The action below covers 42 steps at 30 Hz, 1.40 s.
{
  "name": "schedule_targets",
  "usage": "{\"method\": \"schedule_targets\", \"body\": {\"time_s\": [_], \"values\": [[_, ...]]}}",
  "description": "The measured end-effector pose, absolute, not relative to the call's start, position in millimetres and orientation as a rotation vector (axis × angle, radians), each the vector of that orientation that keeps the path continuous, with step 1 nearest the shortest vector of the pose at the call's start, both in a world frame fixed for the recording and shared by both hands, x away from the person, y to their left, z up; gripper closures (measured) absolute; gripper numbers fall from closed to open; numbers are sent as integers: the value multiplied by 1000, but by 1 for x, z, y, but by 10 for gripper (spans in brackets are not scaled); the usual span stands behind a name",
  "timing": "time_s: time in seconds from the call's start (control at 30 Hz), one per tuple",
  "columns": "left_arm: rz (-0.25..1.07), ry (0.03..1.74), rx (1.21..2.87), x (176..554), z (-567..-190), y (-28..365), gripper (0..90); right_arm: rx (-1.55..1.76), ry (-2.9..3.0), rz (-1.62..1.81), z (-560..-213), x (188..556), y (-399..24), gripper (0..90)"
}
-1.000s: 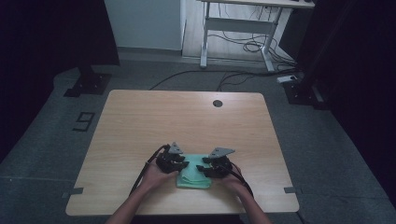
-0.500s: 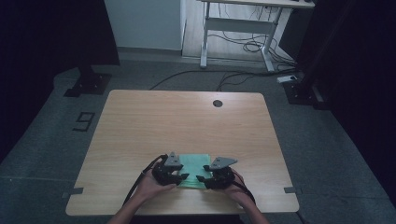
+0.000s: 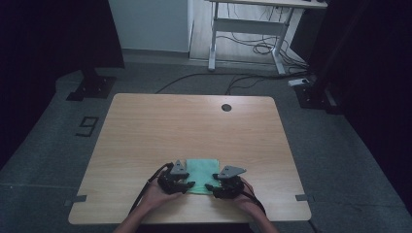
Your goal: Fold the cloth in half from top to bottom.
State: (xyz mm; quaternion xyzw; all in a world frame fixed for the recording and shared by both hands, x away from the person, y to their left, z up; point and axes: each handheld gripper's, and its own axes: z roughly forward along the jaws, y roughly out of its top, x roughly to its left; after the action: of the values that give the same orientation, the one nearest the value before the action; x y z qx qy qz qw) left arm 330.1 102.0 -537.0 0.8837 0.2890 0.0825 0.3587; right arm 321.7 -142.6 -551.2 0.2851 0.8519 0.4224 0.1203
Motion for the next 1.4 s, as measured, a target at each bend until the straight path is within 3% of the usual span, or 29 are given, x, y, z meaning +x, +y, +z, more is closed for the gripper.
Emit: {"method": "schedule_targets", "body": {"time_s": [0.3, 0.53, 0.83, 1.4], "values": [[246, 809, 2265, 390, -537, 96, 564, 923, 2429, 1213, -551, 367, -140, 469], [260, 853, 2269, 406, -534, 93, 522, 980, 2404, 1211, -550, 389, -140, 461], [342, 842, 2186, 378, -516, 107, 491, 991, 2298, 1319, -537, 372, -155, 436], [371, 873, 2075, 330, -509, 144, 470, 989, 2219, 1377, -535, 327, -190, 438]]}}
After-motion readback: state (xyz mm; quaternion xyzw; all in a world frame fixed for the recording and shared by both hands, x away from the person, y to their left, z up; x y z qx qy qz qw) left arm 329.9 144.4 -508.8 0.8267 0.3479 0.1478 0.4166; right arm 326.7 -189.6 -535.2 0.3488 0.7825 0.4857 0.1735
